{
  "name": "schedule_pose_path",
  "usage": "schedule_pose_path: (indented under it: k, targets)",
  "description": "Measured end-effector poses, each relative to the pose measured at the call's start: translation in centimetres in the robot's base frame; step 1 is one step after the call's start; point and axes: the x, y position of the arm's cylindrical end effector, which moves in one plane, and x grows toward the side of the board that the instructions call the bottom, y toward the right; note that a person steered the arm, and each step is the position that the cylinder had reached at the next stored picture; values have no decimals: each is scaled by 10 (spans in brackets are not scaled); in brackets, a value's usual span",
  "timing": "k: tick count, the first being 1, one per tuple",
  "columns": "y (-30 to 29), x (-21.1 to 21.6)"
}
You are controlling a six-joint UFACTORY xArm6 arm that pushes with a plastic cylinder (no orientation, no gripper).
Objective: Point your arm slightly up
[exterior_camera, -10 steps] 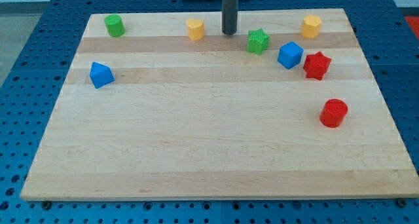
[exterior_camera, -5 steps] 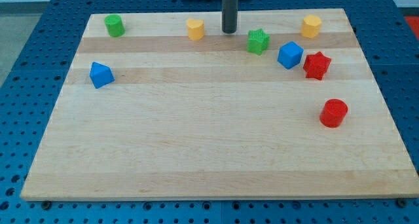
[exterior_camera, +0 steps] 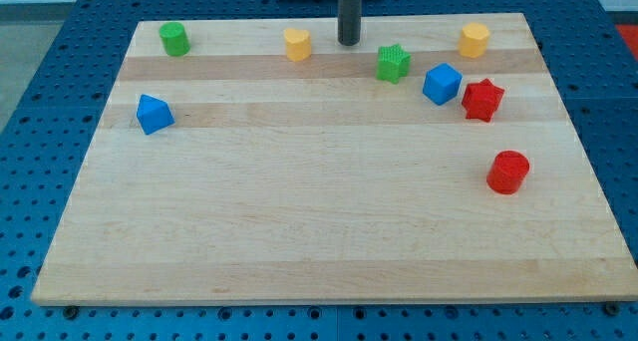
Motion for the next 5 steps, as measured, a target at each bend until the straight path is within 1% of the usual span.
schedule_pose_path:
  k: [1, 2, 5]
  targets:
    - [0, -18]
    - [1, -23]
    - [3, -23]
